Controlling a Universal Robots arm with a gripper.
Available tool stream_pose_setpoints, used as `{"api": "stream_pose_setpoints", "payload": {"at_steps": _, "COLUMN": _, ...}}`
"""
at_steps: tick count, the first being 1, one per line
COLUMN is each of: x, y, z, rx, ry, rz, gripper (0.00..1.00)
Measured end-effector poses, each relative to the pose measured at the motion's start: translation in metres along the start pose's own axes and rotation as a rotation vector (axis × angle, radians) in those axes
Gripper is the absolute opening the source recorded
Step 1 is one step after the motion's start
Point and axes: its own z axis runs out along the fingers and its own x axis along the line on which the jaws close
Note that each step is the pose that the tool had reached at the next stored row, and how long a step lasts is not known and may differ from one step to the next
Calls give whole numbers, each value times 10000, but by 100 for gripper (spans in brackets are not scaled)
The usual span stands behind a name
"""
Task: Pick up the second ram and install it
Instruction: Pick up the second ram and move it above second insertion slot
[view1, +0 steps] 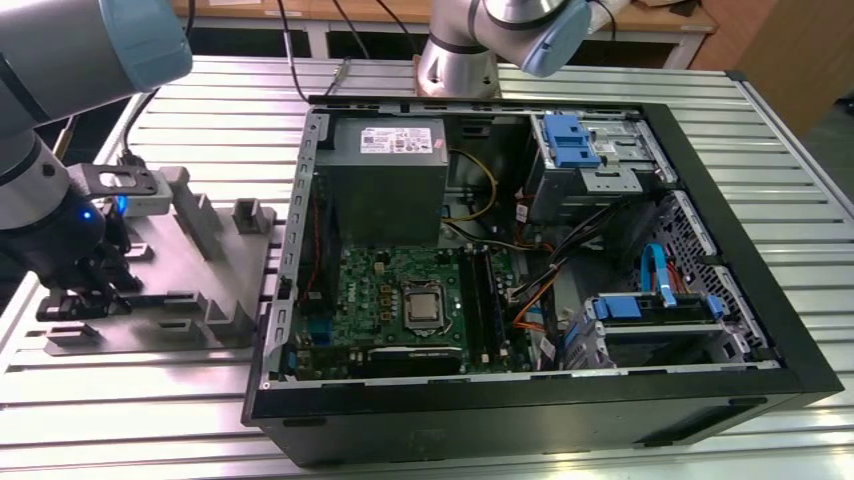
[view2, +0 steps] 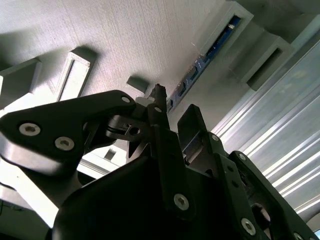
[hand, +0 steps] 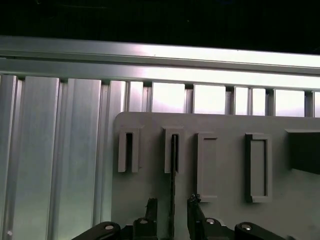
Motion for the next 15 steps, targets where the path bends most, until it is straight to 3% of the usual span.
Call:
{"api": "stream_pose_setpoints", "payload": {"at_steps": 3, "x": -1, "y": 0, "z": 1, "rx": 1, "ry": -1, "rz": 0, "gripper": 36}}
{"api": "stream_pose_setpoints", "payload": {"at_steps": 4, "x": -1, "y": 0, "z": 1, "rx": 1, "ry": -1, "rz": 0, "gripper": 29}}
{"api": "stream_pose_setpoints", "payload": {"at_steps": 15, "x": -4, "y": 2, "z": -45, "rx": 1, "ry": 0, "rz": 1, "gripper": 27}}
